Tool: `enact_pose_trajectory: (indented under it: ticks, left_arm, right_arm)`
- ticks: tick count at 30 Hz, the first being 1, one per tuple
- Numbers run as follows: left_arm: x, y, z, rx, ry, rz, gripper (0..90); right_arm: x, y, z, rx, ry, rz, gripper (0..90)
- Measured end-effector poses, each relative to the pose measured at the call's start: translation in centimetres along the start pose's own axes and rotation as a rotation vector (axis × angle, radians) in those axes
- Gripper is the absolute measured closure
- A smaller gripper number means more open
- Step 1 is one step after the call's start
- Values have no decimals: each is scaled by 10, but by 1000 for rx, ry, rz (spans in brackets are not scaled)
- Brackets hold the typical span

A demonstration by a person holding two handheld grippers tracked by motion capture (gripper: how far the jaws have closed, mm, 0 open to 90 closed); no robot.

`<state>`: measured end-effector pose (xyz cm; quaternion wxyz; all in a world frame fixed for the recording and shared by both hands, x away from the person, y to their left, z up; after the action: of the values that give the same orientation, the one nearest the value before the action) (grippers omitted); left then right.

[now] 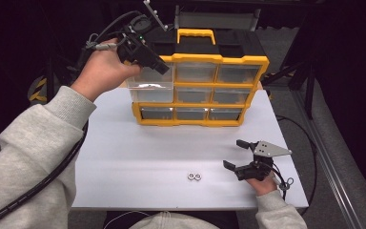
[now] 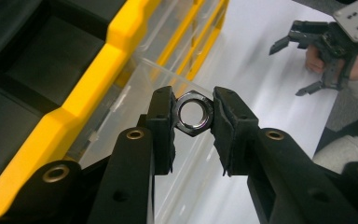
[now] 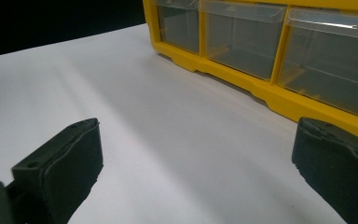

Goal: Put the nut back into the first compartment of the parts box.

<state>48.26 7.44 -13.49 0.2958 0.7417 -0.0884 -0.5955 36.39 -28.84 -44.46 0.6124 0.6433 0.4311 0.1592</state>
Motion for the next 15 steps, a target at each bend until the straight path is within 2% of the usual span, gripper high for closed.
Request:
enact_pose_trajectory:
  ticks: [3,8,11,15]
  left_arm:
    - [2,0,-2,-7,6,-4,698]
    - [16,0,-11,-105,29,-25,698]
    - [19,0,-13,-112,36,-34,698]
    - [30,-3,-16,-143,28,-66,698]
  right_arm:
    - [0,0,0,-1,-1,-1,24]
    - [0,0,0,-1,0,-1,24]
    - [0,0,0,0,0,2,24]
    - [0,0,0,-2,1,0,24]
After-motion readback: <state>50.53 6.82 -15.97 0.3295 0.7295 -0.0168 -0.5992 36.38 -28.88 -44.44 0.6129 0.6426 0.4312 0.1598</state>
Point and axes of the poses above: each handheld gripper's, and its own axes: x roughly forward along the jaws, y roughly out of its top, z roughly to its right, the point moved 1 cm from there along x, roughly forward along the jaws, and after that the axes turned 10 degrees about x, right-handed, at the moved point
